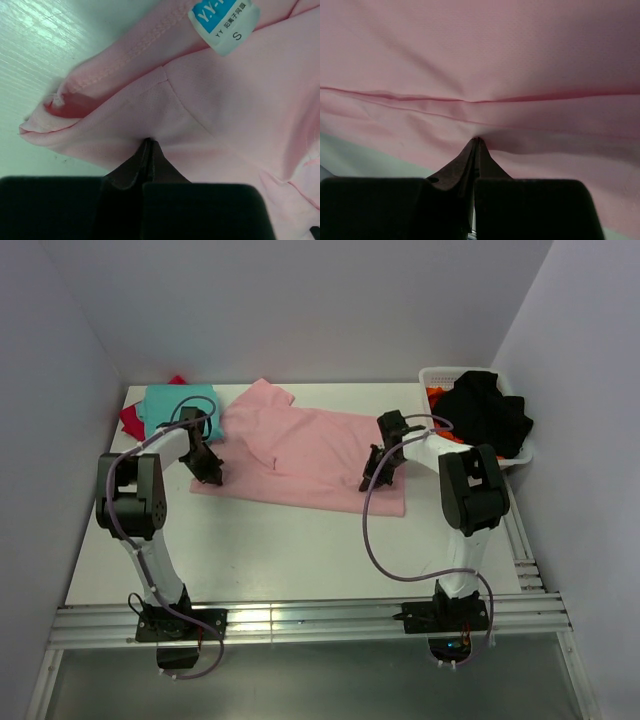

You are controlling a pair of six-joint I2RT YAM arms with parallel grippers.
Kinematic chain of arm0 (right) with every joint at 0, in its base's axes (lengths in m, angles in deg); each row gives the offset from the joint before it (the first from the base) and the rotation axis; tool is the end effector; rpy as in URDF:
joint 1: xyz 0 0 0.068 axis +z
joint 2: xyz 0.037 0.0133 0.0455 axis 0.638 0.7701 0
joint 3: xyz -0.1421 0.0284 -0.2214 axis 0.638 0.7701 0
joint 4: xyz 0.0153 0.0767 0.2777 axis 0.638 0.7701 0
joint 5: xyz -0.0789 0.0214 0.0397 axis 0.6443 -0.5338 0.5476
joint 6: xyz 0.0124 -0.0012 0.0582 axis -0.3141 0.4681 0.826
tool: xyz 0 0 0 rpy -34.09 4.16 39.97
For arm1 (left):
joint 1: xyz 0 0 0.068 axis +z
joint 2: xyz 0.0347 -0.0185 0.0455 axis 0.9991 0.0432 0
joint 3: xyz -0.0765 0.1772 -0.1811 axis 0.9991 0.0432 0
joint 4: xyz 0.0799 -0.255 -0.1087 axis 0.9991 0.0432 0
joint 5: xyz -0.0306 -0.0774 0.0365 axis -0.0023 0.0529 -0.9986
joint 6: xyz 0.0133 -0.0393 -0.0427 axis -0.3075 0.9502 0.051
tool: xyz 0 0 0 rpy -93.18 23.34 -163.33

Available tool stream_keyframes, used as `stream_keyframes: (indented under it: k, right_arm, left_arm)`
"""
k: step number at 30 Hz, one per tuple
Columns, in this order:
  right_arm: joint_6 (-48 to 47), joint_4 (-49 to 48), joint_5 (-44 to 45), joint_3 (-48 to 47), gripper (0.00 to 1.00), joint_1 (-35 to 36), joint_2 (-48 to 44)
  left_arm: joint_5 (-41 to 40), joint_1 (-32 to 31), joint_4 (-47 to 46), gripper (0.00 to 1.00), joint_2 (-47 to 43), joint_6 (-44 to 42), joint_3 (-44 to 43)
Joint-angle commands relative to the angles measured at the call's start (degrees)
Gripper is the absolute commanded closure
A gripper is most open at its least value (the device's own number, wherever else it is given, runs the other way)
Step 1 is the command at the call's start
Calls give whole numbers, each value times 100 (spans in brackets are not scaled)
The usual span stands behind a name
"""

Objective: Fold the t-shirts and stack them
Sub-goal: Fold the tshirt

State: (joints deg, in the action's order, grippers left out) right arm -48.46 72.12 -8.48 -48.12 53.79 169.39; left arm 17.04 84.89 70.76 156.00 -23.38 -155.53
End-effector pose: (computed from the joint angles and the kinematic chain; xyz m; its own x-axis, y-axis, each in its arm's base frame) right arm 0.3850 0.1108 0.1335 -0.9374 0.3297 -0.1122 0.2536 0.8670 0.4289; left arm 0.3997 -0.0196 0.1283 -0.7282 -0.6623 -0.1762 -0.6301 0.7481 -0.2080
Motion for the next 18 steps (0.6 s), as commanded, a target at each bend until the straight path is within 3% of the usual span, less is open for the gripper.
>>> stream_keyframes:
  k: [1, 10, 18]
  right_arm:
    - [86, -429, -295, 414, 100, 9, 167]
    - [-37, -895, -129, 1970, 100, 26, -588]
    - [-46, -324, 485, 2778, 100, 26, -1766]
  left_arm:
    - [-317, -272, 78, 100, 84, 15, 215]
    - [-863, -1071, 140, 100, -715, 559, 1700]
    - [-890, -1924, 720, 100, -1682, 1210, 2447]
